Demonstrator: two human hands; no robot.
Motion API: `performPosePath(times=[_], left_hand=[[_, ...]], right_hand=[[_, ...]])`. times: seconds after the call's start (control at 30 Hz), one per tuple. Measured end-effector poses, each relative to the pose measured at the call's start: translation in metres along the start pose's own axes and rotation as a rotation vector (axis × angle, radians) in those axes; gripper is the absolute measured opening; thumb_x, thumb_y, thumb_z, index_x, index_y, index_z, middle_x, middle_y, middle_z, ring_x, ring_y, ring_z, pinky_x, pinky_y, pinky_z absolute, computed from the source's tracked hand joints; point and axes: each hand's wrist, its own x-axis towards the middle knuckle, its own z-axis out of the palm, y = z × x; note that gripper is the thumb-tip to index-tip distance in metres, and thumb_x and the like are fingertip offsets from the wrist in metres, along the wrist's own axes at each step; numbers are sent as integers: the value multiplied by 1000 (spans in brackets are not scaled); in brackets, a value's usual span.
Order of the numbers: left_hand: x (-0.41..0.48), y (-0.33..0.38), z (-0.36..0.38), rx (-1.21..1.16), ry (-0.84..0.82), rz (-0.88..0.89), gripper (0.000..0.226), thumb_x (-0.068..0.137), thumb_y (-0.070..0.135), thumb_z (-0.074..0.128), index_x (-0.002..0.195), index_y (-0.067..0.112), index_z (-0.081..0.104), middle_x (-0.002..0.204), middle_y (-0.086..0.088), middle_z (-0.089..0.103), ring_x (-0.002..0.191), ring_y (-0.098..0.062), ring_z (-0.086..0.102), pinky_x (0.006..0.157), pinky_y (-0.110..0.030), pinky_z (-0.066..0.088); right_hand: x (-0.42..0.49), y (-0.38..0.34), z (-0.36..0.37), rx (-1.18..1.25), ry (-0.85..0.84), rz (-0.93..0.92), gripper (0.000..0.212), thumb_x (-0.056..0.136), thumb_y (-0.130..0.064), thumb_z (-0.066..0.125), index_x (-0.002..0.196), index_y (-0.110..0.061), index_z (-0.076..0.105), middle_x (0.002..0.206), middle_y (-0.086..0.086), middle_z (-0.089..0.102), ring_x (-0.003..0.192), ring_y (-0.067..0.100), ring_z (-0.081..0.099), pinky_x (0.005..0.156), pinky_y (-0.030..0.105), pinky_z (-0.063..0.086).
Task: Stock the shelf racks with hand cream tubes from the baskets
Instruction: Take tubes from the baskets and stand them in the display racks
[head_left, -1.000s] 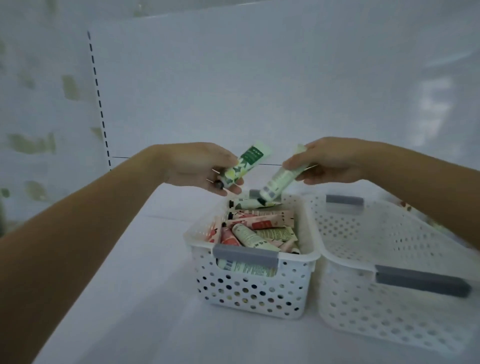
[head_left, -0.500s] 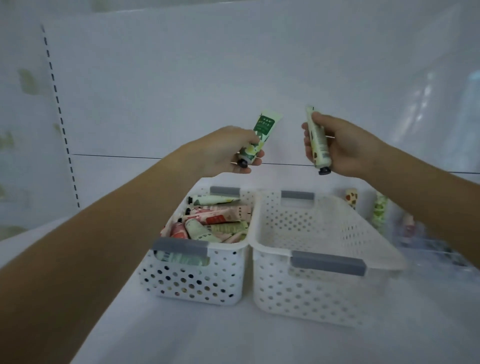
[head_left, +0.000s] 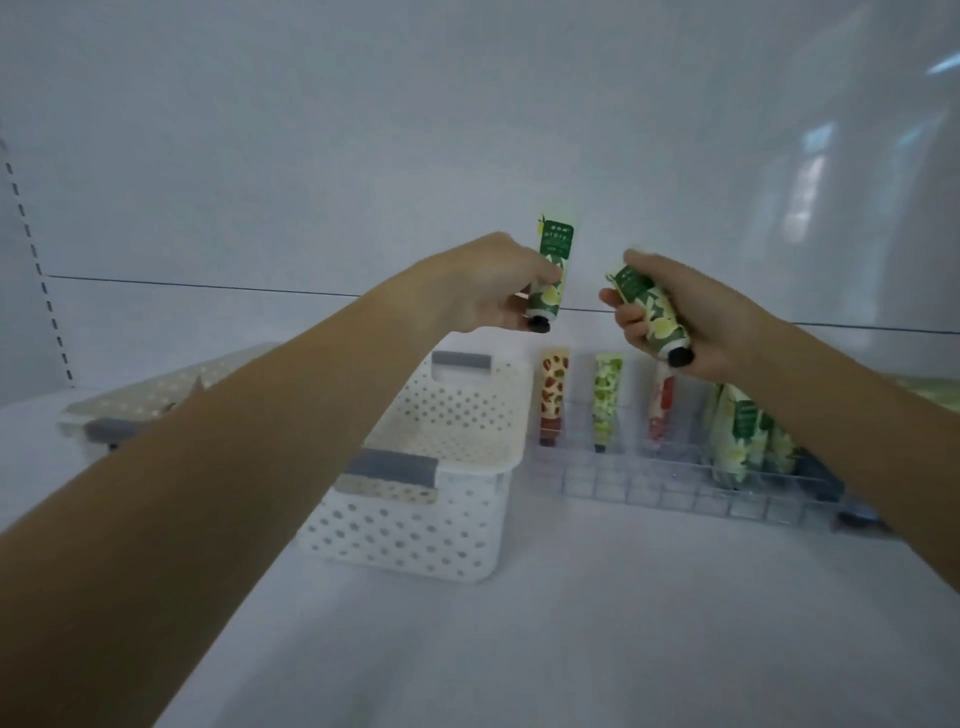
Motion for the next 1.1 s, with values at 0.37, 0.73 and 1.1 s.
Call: performPosePath(times=[0.37,0.73,1.1], left_hand=[[2,-18,134,-46,139,64,23,93,6,50,71,10,50,69,-5,50,62,-16,53,67,-29,56],[-5,-90,179,42,283,83,14,96,19,47,102,8,52,83,-1,49,83,-16,46,78,-29,42],[-14,-96,168,56,167,98,7,94,20,51,90,22,56,92,-1,54,92,-20,51,87,-33,48]], right_hand=[[-39,-1,-109,-465,295,-369,18,87,-17,61,73,-23,51,76,-4,62,67,9,60,68,25,51],[-42,29,-147,-1042,354,-619,34,92,-15,53,124,-14,42,82,-9,45,64,4,49,47,7,37],[-47,45,-146,-1435,383,-508,37,90,-12,52,125,-5,45,123,15,44,91,24,50,75,30,40]])
